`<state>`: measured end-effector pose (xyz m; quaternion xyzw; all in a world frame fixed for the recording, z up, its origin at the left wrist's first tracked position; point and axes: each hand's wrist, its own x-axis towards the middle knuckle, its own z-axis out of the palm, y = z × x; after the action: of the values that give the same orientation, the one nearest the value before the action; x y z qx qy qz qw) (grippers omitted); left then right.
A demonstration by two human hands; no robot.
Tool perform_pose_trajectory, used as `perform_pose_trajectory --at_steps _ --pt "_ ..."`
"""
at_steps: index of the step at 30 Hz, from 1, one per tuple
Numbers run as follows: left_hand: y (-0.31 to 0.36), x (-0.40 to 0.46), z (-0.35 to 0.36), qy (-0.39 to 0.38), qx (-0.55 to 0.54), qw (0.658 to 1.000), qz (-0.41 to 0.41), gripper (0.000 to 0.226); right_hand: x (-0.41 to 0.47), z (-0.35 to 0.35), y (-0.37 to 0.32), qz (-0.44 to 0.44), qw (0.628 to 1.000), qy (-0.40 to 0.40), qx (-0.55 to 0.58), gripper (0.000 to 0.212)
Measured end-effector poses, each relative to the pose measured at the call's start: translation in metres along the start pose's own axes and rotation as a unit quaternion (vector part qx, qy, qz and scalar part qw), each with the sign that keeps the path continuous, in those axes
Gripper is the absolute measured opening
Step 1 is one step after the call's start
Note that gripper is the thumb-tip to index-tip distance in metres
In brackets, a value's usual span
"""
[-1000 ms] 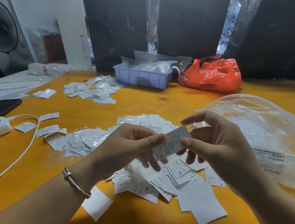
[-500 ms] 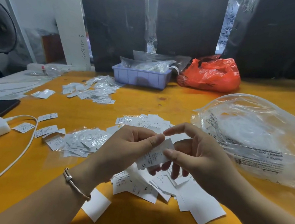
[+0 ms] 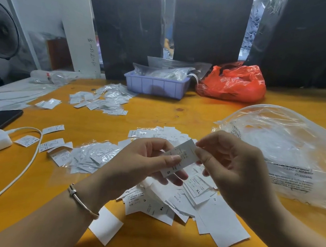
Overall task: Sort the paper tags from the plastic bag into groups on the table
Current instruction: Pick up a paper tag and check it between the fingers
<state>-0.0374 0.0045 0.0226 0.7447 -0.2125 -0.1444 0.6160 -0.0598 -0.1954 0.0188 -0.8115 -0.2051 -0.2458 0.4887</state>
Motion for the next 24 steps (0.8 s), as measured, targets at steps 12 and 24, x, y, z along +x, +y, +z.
perform_pose_trajectory --at_steps 12,24 --pt "-0.003 0.001 0.000 0.020 -0.014 1.000 0.015 0.011 -0.003 0.003 0.000 -0.022 0.998 -0.063 0.018 0.009" --pt "-0.015 -0.002 -0.080 0.343 0.181 0.917 -0.091 0.009 0.018 -0.025 0.017 -0.035 0.983 0.059 -0.171 0.006"
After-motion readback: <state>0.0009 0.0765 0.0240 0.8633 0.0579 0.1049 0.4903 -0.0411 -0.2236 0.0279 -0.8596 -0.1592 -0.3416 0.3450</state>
